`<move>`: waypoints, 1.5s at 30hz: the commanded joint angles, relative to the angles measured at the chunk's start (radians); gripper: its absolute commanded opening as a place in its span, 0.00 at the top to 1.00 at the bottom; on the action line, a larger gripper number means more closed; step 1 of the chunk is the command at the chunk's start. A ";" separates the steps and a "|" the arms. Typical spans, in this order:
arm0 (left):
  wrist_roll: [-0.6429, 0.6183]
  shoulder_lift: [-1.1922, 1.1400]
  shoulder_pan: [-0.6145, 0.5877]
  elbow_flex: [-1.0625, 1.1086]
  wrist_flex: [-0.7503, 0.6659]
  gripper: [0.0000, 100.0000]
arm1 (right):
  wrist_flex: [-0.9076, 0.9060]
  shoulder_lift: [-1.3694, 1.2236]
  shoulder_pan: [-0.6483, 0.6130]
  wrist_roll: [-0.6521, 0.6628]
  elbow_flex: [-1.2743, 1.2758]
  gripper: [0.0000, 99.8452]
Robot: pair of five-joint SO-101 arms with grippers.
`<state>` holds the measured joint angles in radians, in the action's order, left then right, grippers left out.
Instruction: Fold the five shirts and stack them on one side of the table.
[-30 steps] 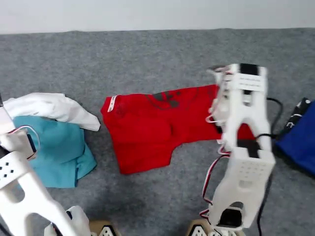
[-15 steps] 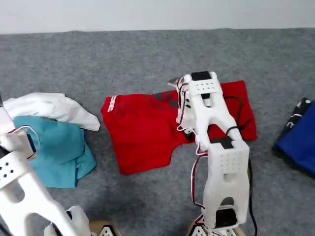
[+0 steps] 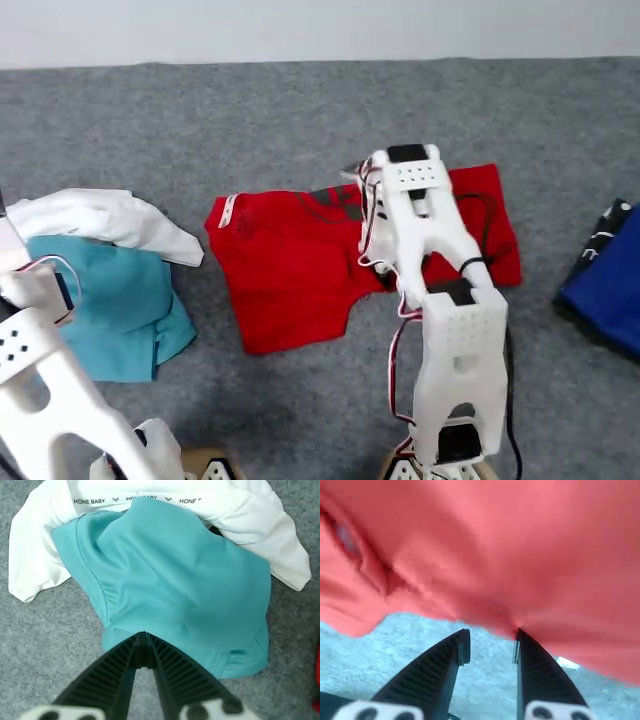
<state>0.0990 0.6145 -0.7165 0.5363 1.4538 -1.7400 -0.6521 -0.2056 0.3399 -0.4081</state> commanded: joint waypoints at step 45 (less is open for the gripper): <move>0.005 0.026 0.000 -0.027 -0.080 1.00 | 0.426 0.483 -0.464 0.319 0.723 0.77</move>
<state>0.0990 0.6145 -0.7165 0.5363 1.3894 -1.3426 -0.1381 -0.6644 0.6452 0.3406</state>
